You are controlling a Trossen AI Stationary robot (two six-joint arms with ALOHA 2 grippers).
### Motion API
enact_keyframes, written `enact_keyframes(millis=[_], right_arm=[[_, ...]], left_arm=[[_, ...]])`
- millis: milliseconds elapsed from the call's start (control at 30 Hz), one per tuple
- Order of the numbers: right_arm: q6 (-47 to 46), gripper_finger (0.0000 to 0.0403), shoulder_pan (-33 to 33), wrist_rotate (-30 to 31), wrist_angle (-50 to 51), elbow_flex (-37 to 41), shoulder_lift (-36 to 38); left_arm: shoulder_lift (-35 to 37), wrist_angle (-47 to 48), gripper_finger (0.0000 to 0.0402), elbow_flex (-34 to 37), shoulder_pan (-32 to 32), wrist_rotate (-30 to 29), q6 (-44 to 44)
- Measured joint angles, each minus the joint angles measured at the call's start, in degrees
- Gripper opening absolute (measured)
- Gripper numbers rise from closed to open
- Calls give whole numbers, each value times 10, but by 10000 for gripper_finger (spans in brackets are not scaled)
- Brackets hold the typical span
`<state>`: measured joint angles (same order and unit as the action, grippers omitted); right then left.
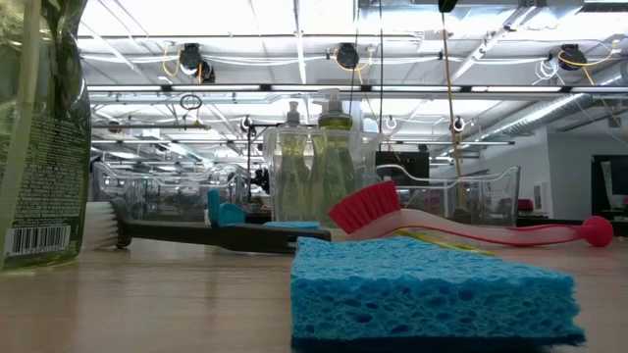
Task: Pick & Place Kitchen Sink Supplies
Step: Put the yellow dish soap into the white bin
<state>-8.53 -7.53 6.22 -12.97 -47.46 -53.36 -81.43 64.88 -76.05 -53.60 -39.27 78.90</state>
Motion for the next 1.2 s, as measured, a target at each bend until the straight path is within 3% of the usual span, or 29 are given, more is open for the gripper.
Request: enact_keyframes(millis=[500,1200], right_arm=[[0,210,0,0,0,0,0],[2,210,0,-2,0,0,0]], left_arm=[[-11,-22,273,1,45,47,-67],[-41,-22,273,9,50,-11,-42]])
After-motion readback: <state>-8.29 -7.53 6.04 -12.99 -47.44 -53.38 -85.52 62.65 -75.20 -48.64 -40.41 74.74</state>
